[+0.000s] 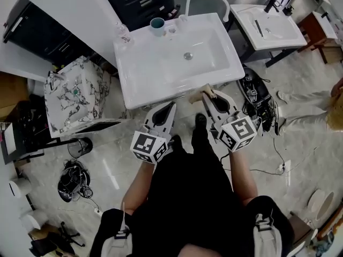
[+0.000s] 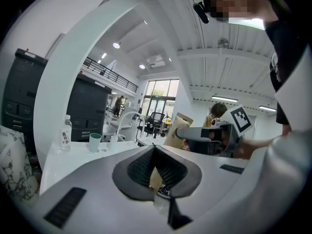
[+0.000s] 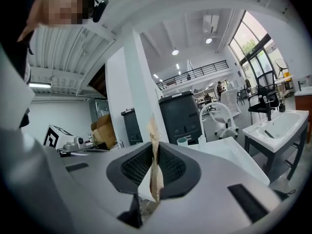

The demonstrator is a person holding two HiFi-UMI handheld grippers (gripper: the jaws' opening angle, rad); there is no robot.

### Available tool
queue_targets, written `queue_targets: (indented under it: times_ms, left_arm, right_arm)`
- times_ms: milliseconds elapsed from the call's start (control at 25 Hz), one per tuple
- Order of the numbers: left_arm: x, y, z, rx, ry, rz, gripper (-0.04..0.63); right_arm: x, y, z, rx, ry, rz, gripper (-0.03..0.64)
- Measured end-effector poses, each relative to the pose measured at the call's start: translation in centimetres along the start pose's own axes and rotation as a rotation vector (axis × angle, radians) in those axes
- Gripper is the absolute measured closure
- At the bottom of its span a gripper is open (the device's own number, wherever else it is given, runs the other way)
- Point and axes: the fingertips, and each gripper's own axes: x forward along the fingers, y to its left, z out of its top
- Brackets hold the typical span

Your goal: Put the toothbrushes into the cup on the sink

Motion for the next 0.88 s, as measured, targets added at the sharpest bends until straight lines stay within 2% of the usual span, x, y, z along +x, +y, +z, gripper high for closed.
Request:
queue_targets:
  times_ms: [520, 880]
  left_arm:
    - [7.6, 1.3, 2.9, -0.005, -0.027, 0.174, 0.581]
    - [11.8, 1.0, 2.9, -0.009, -0.025, 0.245, 0.581]
  right_arm:
    - [5.5, -7.5, 3.4, -0.014, 0.028, 0.179, 0.561]
    - [8.0, -11.4, 3.8, 0.001, 0.063, 0.271, 0.561]
